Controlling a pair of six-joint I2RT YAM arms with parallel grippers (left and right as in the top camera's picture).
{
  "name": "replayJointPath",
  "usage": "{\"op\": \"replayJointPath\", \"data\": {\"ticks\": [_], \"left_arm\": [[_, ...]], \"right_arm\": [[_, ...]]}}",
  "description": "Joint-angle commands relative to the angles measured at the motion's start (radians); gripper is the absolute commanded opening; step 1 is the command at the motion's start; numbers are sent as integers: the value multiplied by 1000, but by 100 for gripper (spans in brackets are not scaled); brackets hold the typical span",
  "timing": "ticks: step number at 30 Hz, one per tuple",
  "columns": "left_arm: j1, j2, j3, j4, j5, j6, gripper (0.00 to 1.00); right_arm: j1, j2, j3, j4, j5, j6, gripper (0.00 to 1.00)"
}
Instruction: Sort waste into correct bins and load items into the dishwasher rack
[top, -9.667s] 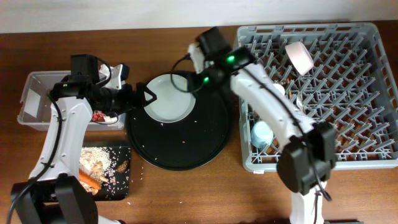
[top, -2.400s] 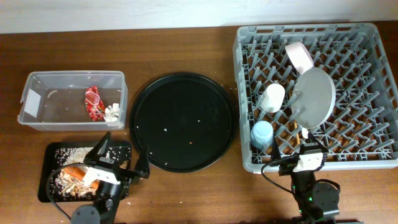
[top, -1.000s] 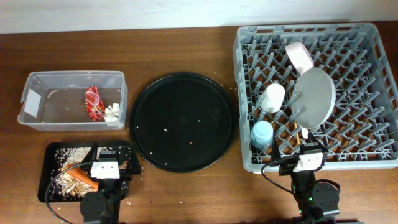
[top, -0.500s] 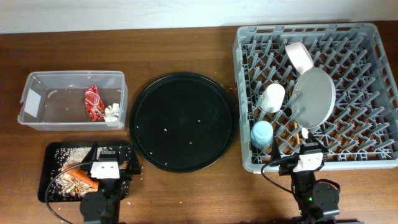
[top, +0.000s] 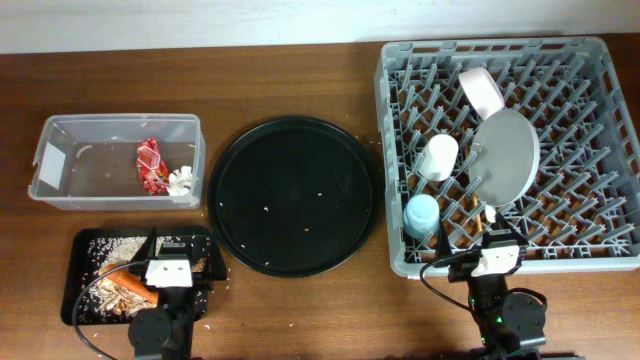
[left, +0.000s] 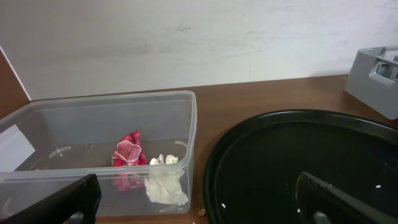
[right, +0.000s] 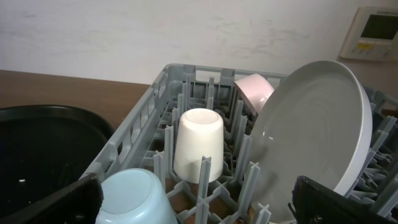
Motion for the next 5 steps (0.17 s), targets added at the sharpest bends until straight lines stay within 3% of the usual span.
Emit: {"op": "replayJointPath", "data": {"ticks": [1, 5], "left_arm": [[5, -8, -7, -1, -7, -13, 99], [5, -8, -7, -1, -7, -13, 99]], "right_arm": [[3, -6, -5, -6, 16, -6, 99], [3, -6, -5, -6, 16, -6, 99]]}}
